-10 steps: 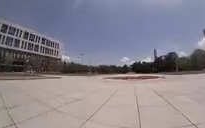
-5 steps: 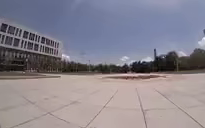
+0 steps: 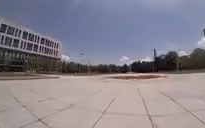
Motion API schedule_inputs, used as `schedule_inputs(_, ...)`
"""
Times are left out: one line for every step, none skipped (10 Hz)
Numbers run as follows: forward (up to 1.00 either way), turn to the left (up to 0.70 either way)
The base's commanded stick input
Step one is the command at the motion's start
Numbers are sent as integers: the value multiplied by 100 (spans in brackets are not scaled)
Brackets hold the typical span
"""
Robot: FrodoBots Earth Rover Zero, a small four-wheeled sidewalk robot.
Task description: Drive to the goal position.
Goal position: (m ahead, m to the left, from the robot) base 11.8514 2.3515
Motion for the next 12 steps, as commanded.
schedule_inputs(50, 1)
schedule_inputs(50, 1)
schedule_inputs(50, 1)
schedule_inputs(50, 1)
schedule_inputs(50, 1)
schedule_inputs(50, 1)
schedule_inputs(50, 1)
schedule_inputs(50, 1)
schedule_inputs(50, 1)
schedule_inputs(50, 1)
schedule_inputs(50, 1)
schedule_inputs(50, 1)
